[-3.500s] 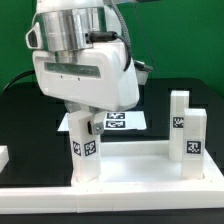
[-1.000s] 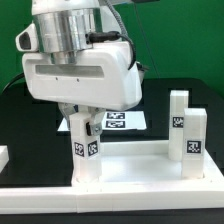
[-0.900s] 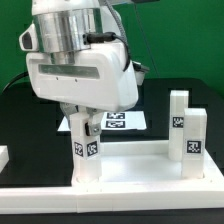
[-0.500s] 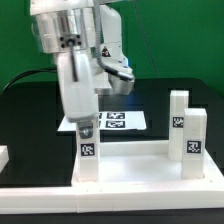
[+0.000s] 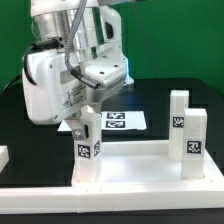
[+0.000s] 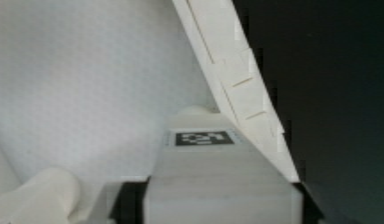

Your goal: Assemble desk

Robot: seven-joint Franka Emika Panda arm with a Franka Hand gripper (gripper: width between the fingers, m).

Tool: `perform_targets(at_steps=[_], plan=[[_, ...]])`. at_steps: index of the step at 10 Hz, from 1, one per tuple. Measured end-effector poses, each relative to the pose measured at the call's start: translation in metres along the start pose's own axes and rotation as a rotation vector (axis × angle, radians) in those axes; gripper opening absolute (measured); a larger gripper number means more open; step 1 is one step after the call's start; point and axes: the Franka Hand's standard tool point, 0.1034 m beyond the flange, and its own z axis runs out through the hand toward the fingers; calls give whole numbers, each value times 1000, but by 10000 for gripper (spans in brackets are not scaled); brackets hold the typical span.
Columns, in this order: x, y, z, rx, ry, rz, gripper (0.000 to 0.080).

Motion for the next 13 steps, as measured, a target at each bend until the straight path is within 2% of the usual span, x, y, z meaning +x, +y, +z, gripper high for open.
perform_targets(at_steps=[1,2,3,4,5,9,11,13], plan=[[0,0,1,0,1,-50,290],[-1,1,0,-1,15,-213,384],[-4,1,1,0,27,-444,522],[-4,1,2,8,28,-656,610],[-1,1,3,6,28,-721,641],[0,1,3,-1,35,-967,649],[-4,-1,0,-32,83,-1441,649],[-1,-3,0,-34,82,-1520,649]])
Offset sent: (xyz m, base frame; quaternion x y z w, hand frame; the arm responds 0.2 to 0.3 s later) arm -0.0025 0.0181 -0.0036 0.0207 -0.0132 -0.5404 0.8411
